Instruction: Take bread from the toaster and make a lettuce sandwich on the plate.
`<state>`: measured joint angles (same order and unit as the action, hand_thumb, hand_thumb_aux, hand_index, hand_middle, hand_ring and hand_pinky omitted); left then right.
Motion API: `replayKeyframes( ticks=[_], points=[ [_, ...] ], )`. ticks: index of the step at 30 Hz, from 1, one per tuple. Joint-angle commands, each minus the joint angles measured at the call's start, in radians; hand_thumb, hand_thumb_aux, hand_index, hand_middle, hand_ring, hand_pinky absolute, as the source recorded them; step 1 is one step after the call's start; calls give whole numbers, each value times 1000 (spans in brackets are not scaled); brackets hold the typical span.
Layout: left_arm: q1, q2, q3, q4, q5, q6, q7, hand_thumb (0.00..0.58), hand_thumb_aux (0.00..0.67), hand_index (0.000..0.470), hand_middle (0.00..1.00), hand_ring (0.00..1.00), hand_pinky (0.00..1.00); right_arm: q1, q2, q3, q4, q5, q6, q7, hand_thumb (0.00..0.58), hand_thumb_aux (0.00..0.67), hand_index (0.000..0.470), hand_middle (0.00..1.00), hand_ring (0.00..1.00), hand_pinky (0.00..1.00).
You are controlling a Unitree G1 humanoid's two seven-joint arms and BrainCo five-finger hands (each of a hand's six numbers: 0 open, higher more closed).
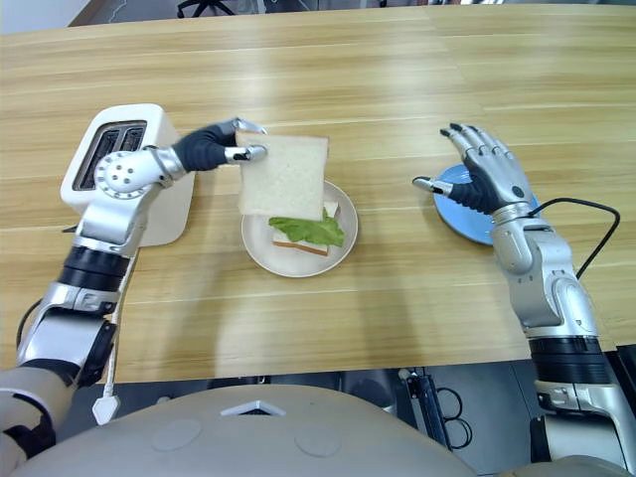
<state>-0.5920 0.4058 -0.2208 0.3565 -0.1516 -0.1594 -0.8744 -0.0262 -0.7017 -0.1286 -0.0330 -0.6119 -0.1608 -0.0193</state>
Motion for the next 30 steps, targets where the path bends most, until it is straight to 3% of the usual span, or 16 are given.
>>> replayKeyframes(
  ticks=[1, 6, 13, 30],
  points=[
    [-71, -67, -56, 225, 51, -47, -79, 580, 670, 460, 1000, 1000, 1000, 6, 8, -8, -4, 12, 8, -7, 0, 0, 0, 0, 0, 0],
    [-177, -152, -91, 526, 150, -157, -63, 580, 670, 460, 1000, 1000, 1000, -13, 14, 23, 12, 8, 9, 9, 0, 0, 0, 0, 0, 0],
    [-286, -198, -62, 776, 226, -251, 35, 580, 670, 460, 1000, 1000, 1000, -23, 13, 45, 23, 6, 6, 28, 0, 0, 0, 0, 0, 0],
    [-315, -208, -35, 881, 312, -297, 98, 580, 670, 460, 1000, 1000, 1000, -14, 9, 62, 9, 4, 1, 55, 0, 0, 0, 0, 0, 0]
  ],
)
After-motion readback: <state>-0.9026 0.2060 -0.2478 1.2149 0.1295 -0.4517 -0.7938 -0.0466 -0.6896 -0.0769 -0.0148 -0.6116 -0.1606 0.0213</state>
